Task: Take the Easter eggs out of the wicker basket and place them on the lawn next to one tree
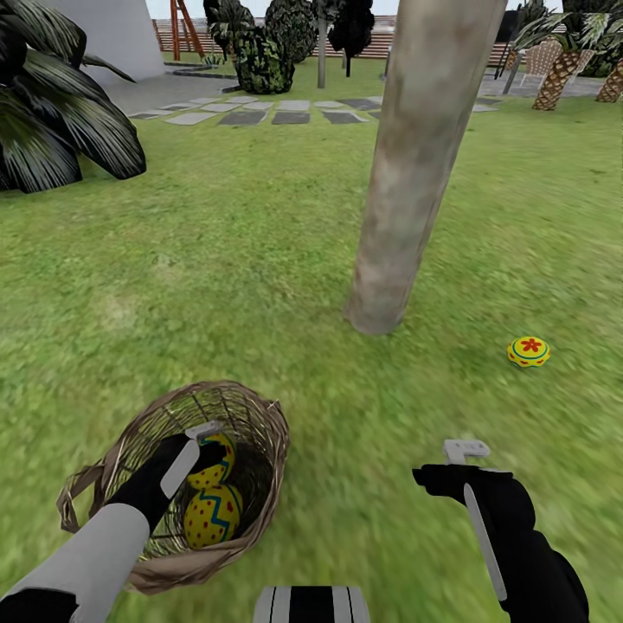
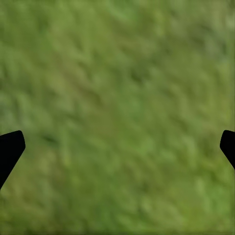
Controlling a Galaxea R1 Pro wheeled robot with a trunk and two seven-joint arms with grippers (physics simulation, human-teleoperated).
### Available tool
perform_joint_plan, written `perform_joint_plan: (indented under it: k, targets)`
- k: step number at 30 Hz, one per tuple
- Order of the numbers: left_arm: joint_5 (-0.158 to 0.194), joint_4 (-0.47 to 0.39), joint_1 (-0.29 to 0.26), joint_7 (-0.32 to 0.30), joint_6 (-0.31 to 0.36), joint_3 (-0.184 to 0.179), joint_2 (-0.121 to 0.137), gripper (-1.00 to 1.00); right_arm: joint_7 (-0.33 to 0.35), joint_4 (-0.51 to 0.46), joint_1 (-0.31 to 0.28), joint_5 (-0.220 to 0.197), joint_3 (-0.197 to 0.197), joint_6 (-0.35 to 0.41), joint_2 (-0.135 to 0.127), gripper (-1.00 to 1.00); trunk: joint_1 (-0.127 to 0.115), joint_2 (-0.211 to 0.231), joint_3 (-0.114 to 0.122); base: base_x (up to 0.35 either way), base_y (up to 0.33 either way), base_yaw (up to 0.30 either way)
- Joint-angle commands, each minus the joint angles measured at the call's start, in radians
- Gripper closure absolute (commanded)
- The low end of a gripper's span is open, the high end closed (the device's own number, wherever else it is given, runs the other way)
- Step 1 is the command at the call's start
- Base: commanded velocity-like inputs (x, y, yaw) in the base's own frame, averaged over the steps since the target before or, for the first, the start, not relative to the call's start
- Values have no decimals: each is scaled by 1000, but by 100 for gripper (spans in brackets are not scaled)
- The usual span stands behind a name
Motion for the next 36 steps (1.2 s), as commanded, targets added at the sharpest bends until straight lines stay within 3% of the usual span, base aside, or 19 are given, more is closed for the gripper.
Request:
perform_joint_plan:
  k: [1,12,27,36]
  targets:
    - [10,-2,0,11,9,-7,2,100,7,-1,-1,9,-1,4,1,-100,0,0,-1,0,0,0]
    - [13,-2,-2,14,92,-6,2,100,7,-1,-1,9,-1,4,1,-100,-1,0,7,0,0,0]
    - [12,-2,-2,14,119,-4,2,100,7,-1,-1,9,-3,4,1,-100,-8,4,65,0,0,0]
    - [11,-1,-10,15,207,-4,2,100,7,-1,-1,9,-3,4,1,-100,-12,6,100,0,0,0]
